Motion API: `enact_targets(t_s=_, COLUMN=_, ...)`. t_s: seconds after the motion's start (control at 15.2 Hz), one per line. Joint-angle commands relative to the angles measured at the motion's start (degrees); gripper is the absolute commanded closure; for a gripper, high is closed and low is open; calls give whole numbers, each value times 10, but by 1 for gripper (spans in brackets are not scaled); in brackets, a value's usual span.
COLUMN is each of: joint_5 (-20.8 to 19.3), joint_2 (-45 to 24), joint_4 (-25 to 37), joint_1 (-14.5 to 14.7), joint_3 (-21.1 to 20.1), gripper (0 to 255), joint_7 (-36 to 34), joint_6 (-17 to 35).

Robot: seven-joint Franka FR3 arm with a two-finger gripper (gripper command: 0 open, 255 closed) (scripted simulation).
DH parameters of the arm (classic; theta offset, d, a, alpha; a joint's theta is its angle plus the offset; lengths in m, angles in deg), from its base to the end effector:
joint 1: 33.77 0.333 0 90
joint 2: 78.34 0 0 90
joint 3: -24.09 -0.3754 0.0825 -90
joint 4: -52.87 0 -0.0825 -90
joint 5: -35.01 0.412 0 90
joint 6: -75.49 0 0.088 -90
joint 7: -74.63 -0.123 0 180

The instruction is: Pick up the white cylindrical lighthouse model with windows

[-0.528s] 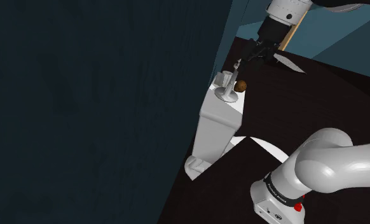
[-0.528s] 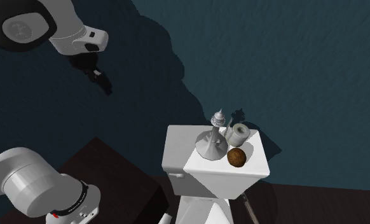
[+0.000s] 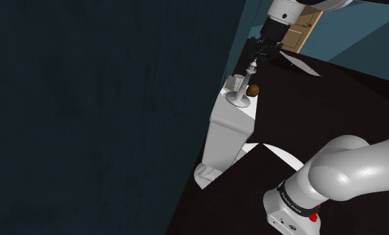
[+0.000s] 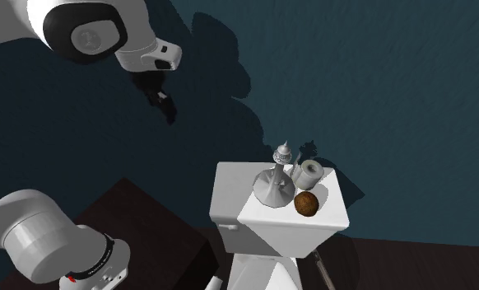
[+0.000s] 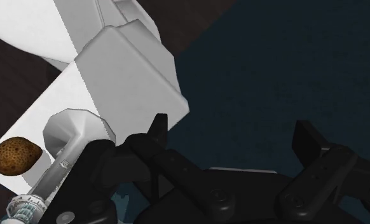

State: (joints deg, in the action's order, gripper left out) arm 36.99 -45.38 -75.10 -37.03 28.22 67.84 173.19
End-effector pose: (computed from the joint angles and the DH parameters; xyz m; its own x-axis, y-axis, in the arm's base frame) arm 0.3732 -0.0515 0.6199 0.9702 -0.2396 0.0364 -0.2362 -0.9685 -0.0784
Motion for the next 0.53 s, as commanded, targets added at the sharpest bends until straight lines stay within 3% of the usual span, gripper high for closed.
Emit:
enact_targets(t_s=0.0, joint_5=-3, joint_2=-40, joint_4=25, joint_1=-8, joint_3=10, gripper=0, joint_7=-2, joint_6=7)
enact_targets(t_s=0.46, joint_5=-4, joint_2=-181, joint_4=127, joint_1=-37, joint_3=54, gripper=0, joint_7=1, joint_6=18)
